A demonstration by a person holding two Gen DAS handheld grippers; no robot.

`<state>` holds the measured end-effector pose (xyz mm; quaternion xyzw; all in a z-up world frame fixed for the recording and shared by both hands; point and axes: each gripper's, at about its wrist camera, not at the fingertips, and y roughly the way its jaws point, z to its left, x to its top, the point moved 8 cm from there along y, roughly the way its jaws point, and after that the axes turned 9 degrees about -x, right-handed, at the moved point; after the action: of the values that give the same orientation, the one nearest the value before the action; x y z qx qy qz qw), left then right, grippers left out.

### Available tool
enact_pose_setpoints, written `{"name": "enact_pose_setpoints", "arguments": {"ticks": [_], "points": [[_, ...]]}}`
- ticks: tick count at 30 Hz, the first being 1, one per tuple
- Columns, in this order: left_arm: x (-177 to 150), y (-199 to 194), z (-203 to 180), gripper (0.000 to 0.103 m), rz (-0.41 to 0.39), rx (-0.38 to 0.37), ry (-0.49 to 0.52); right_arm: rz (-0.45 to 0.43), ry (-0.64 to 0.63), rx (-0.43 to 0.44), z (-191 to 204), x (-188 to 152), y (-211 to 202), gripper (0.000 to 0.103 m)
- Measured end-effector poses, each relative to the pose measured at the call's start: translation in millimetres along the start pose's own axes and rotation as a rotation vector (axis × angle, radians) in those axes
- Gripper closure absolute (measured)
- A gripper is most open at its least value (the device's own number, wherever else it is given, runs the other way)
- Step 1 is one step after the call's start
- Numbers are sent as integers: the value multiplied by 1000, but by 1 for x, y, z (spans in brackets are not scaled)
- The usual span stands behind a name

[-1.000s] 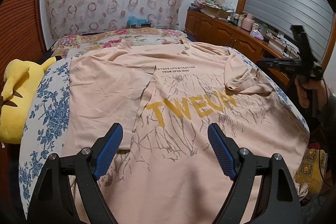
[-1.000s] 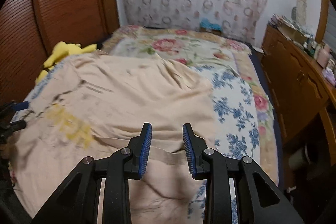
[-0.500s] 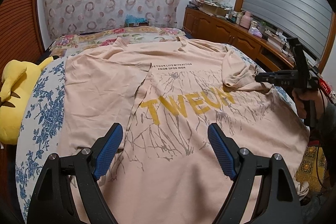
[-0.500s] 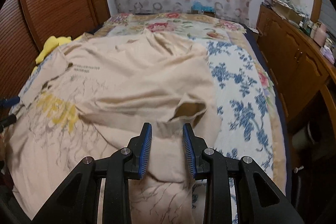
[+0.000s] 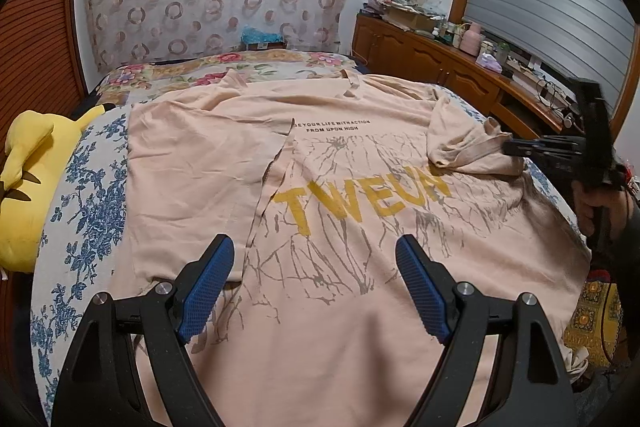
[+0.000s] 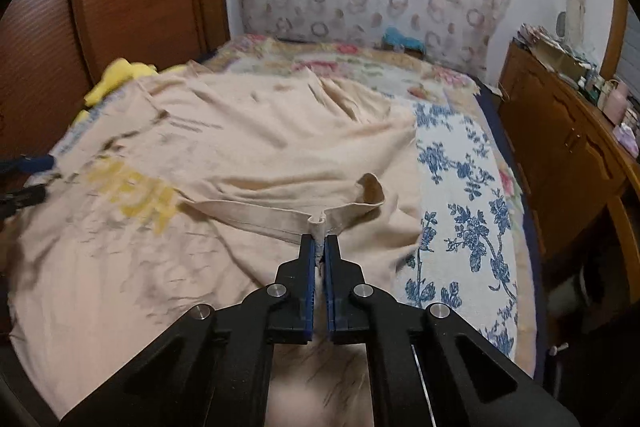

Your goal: Fold small clothes

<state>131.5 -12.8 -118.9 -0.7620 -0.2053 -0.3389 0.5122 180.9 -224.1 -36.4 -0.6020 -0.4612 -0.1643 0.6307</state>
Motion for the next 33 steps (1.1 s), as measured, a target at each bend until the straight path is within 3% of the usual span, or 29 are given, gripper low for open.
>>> {"name": "enact_pose_setpoints", "arguments": {"ticks": [9, 14, 17, 22, 28, 33], "points": [[3, 4, -4, 19, 9, -4, 21, -3, -59, 72, 26, -31, -31, 99], [15, 12, -14, 19, 19, -11, 62, 12, -41, 94, 6, -39, -34, 99], [28, 21, -25, 19, 21, -37, 100, 24, -31, 57, 0, -44, -34, 94], [49, 40, -59, 31, 38, -112, 183, 2, 10, 9, -11, -47, -43, 86], [64, 80, -103, 53, 106, -213, 255, 42, 76, -73, -30, -57, -28, 85], [63, 109, -127, 68, 166, -266, 281, 76, 125, -75, -31, -62, -14, 85]]}}
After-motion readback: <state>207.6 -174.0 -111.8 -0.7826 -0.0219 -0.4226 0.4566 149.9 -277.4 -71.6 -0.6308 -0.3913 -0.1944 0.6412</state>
